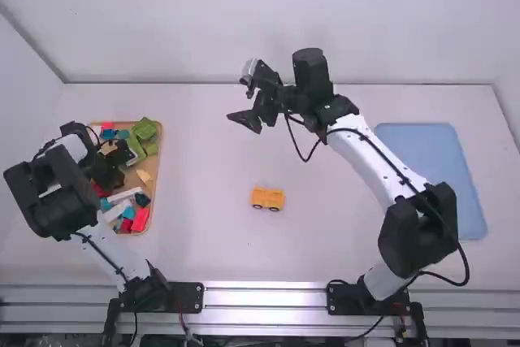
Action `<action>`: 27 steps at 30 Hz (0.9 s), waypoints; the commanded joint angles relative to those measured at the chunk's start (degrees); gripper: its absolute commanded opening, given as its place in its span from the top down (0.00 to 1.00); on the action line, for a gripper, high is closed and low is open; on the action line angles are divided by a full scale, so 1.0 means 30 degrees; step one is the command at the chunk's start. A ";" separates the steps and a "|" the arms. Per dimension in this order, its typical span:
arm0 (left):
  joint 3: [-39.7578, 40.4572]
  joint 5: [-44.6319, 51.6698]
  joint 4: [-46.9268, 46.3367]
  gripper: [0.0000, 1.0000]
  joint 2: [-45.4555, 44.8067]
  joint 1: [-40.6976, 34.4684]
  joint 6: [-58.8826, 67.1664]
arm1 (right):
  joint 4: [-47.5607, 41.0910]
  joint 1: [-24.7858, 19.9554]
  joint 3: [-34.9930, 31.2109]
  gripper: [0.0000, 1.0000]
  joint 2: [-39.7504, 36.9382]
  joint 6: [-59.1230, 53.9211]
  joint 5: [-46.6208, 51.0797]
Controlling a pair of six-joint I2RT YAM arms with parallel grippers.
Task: Assemble lego blocks to make yellow taxi
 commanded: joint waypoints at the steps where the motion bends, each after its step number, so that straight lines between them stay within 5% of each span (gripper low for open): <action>1: -0.0160 -0.0087 -0.0219 0.58 0.0138 0.0036 -0.0095 | -0.0022 0.0000 0.0539 0.02 -0.0044 0.0015 -0.0160; 11: -0.0372 -0.0780 0.0066 0.79 0.0138 0.0044 -0.0080 | -0.0029 0.0000 0.0539 0.02 -0.0044 0.0015 -0.0160; 17: 0.0073 -0.1297 0.0117 0.74 0.0117 -0.0146 -0.0954 | -0.0007 0.0000 0.0539 0.02 -0.0044 0.0015 -0.0153; 20: 0.1545 -0.2098 -0.1698 0.75 0.0117 -0.0750 -0.2215 | 0.0058 0.0000 0.0539 0.02 -0.0051 0.0015 -0.0160; 27: 0.6484 -0.1923 -0.7723 0.96 0.0117 -0.2470 -0.3497 | -0.0022 0.0000 0.0539 0.02 -0.0051 0.0015 -0.0168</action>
